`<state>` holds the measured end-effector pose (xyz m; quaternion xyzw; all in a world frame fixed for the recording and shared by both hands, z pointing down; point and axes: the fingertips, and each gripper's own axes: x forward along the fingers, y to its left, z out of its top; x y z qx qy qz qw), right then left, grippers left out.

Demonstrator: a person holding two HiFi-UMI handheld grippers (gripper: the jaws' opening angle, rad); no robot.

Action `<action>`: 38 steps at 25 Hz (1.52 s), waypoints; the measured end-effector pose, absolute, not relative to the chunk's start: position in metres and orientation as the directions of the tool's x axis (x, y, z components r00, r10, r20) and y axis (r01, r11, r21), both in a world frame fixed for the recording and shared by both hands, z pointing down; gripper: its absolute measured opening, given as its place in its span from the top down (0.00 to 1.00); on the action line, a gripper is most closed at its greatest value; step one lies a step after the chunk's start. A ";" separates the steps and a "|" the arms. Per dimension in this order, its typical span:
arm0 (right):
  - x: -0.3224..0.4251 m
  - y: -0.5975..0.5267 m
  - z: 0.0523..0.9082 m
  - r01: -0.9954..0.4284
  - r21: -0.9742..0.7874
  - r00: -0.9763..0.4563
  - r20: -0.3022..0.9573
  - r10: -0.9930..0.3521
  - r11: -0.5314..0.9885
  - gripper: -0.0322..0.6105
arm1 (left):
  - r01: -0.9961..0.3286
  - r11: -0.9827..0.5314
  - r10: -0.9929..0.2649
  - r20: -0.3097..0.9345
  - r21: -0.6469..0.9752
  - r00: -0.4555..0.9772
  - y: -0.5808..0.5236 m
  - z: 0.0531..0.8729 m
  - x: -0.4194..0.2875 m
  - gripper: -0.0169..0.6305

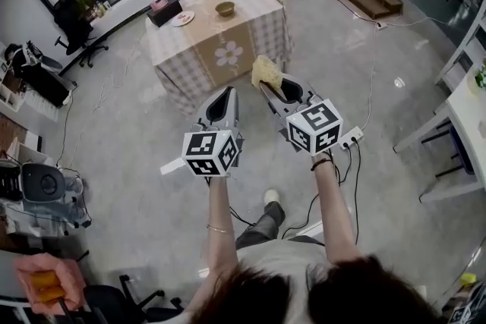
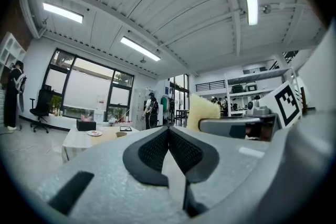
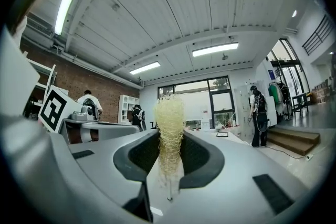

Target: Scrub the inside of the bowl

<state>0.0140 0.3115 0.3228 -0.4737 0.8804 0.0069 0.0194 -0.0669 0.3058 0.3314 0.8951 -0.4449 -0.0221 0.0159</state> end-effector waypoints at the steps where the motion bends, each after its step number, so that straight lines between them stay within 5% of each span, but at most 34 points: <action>1: 0.014 0.298 0.324 -0.834 -0.006 -0.551 -0.033 -0.834 0.552 0.80 | -0.798 -0.600 -0.800 -0.025 0.050 0.600 0.292 0.331 -0.067 0.96; 38: 0.001 0.033 0.358 -0.824 -0.095 -0.563 0.026 -0.826 0.558 0.80 | -0.815 -0.567 -0.815 0.064 0.121 0.577 0.039 0.372 -0.077 0.96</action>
